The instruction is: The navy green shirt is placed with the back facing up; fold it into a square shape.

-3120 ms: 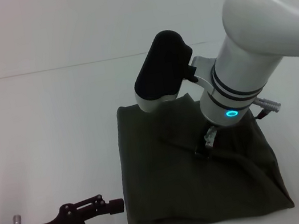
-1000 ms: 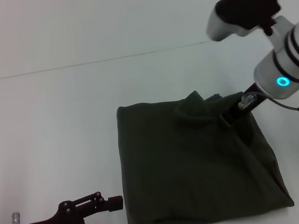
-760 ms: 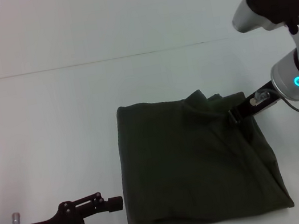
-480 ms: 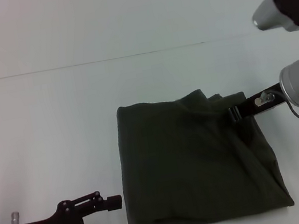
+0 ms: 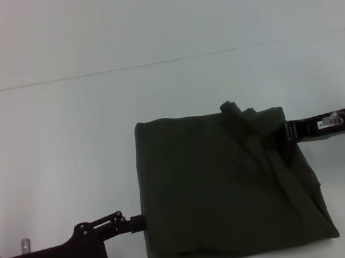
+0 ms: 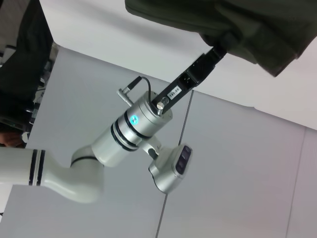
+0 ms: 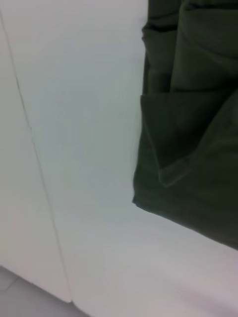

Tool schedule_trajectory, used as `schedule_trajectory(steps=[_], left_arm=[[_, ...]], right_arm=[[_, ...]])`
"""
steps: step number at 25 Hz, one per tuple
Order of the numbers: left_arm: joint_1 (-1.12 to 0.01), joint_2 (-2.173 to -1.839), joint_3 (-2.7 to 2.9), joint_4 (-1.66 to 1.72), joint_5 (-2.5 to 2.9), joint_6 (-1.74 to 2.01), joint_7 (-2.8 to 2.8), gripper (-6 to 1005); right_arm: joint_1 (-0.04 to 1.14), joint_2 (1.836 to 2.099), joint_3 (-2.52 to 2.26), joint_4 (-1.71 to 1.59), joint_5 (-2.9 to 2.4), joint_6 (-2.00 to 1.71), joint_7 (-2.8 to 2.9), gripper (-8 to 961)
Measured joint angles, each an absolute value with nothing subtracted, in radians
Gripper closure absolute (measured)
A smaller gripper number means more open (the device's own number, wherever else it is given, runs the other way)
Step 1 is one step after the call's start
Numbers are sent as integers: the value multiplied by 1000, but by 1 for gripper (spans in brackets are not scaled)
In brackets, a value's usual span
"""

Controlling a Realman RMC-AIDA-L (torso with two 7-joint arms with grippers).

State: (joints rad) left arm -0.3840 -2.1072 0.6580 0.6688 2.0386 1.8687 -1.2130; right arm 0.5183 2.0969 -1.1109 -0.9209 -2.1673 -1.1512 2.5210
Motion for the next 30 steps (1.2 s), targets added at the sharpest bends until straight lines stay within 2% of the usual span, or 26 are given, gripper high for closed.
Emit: schedule_trajectory(steps=[5,15,30], left_arm=[[-385,-2121,658,664,2038,1859,-1214,105],[-397,-2125,634,621,2035,1841,-1215,105],[-402,-2134,632,615,2032,1836,-1215,105]], right_arm=[[500,2096,-1014,-830,-2068,-1145,2409,939],[486,2091,-794,-656,-1971,-1184,2215,940],[448,2091,-683,-569,-1924,-1215,2062,938]])
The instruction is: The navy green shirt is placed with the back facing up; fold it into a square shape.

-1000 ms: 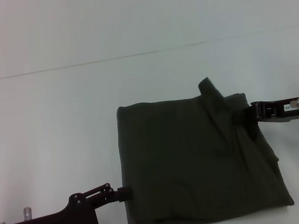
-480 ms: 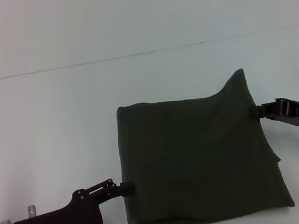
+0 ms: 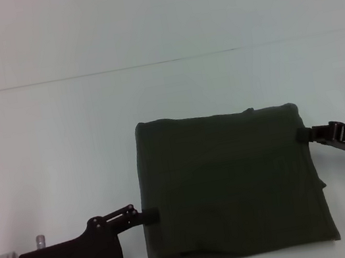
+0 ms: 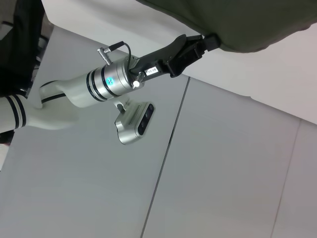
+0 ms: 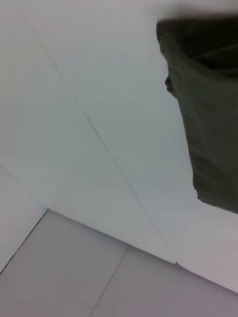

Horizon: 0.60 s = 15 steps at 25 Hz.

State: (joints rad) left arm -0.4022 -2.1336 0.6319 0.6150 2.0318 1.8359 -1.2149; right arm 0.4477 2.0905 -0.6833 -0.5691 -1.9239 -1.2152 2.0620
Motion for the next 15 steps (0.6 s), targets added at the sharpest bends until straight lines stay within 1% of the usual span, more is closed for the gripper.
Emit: schedule_trajectory(steps=[9,14,15], left_arm=[[-402,-2135,632,615,2022,1835,-1225,104],[-402,-2134,632,601,2009,1832,-1225,104],[-403,-2132,631,597,2007,1831,-1225,104]], right_arm=[[433,2087,-604,-568,-1923,-1230,2014,917],[433,2076,-562,-568,-1923,-1284,1967,900],[433,2075,-554,-567,-1923,-1296,1948,871]])
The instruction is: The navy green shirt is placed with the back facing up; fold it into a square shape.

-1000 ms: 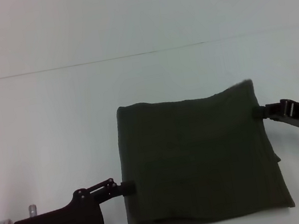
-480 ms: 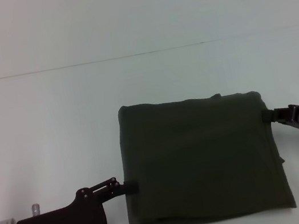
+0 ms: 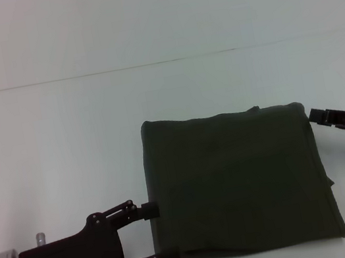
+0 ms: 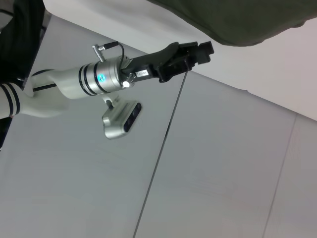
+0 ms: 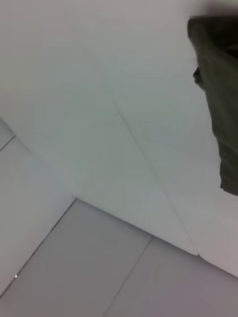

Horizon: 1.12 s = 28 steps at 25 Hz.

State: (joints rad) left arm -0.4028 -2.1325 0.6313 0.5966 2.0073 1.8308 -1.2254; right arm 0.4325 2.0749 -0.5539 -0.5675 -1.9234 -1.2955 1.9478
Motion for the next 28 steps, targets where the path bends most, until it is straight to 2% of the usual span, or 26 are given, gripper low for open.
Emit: schedule_trajectory(steps=[5,7,13,18,23,28], left_arm=[[-405,-2132,611,589,1992,1825,-1233,104],[-407,-2133,595,589,1991,1825,-1249,104],[-413,-2128,577,587,1992,1782,-1314,104],[-408,-2131,577,587,1995,1696,-1327,104],[-402,-2134,577,579,1991,1674,-1323,104],[-402,-2141,578,576,1980,1660,-1329,104]], right_arm=[[427,2078,-432,-571,-1922,-1423,1719,725],[425,2078,-411,-579,-1923,-1507,1580,474],[427,2074,-472,-584,-1933,-1604,1289,227],[413,2094,-524,-535,-1933,-1585,1026,124],[401,2091,-534,-473,-1957,-1477,941,22],[396,2093,-539,-449,-2012,-1375,930,25]])
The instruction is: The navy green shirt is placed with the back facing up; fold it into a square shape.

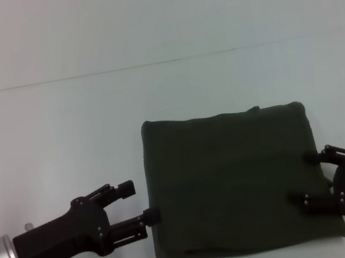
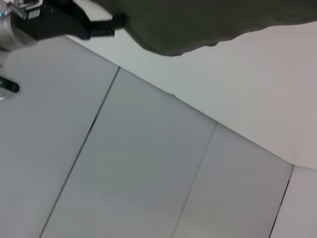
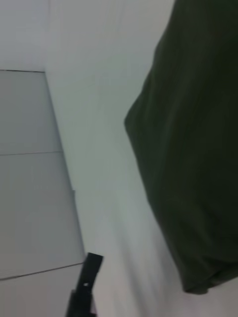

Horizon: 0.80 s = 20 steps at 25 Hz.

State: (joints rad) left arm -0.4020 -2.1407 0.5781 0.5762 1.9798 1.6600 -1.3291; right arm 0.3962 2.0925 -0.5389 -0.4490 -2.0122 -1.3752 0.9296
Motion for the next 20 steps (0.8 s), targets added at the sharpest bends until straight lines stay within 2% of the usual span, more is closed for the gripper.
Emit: schedule_trajectory(steps=[9,13,20], left_arm=[[-437,-2135,578,564,1966,1623,-1482,105],[-496,-2108,583,563,1975,1576,-1721,106],[-631,-2041,667,528,2036,1374,-2168,104]], right_arm=[[385,2090,-536,-440,-2021,-1380,885,26],[362,2090,-509,-478,-2017,-1503,865,26],[330,2088,-504,-490,-2022,-1613,805,26]])
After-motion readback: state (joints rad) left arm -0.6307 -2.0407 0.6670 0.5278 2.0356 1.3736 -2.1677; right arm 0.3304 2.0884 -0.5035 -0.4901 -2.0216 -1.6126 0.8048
